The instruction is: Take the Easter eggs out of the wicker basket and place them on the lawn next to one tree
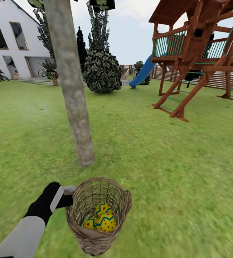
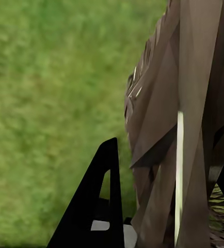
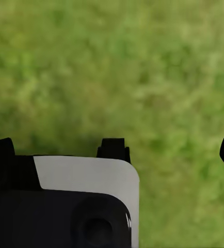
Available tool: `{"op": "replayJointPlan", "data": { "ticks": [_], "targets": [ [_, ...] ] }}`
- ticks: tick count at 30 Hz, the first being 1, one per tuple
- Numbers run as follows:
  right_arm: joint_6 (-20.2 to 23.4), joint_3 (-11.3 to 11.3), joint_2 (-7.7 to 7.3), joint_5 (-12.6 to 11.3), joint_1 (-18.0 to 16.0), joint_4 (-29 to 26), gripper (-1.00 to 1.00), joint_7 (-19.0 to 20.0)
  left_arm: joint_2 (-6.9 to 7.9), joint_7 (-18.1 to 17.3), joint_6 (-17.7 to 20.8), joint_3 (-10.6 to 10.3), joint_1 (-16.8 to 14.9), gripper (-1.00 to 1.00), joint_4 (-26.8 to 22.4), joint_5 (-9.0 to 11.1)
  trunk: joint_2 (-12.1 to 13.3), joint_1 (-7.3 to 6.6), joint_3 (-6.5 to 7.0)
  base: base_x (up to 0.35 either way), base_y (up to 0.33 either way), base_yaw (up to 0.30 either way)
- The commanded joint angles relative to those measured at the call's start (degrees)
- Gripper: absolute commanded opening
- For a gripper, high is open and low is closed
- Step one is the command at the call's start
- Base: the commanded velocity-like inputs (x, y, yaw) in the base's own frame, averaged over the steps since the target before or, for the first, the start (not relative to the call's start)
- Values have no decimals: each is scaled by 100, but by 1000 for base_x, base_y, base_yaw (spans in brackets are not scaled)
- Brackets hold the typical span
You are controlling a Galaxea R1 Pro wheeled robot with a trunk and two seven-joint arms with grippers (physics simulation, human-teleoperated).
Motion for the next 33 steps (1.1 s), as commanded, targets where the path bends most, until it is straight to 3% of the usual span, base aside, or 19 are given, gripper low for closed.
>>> {"op": "replayJointPlan", "data": {
  "ticks": [1, 28, 33],
  "targets": [
    [-35, -49, -3, 61, -8, 19, 100, 11, -1, 47, 10, 6, -4, -100, -5, 133, -4, 0, -5, 0, 0, 293],
    [-35, -49, -1, 62, -8, 21, 100, -50, 0, 47, 10, 6, -4, -100, -5, 133, -4, 0, -5, 0, 0, 292],
    [-52, -54, -14, 59, -7, 11, 100, -34, -1, 47, 11, 6, -4, -100, -5, 133, -4, 0, -6, 0, 0, 32]
  ]
}}
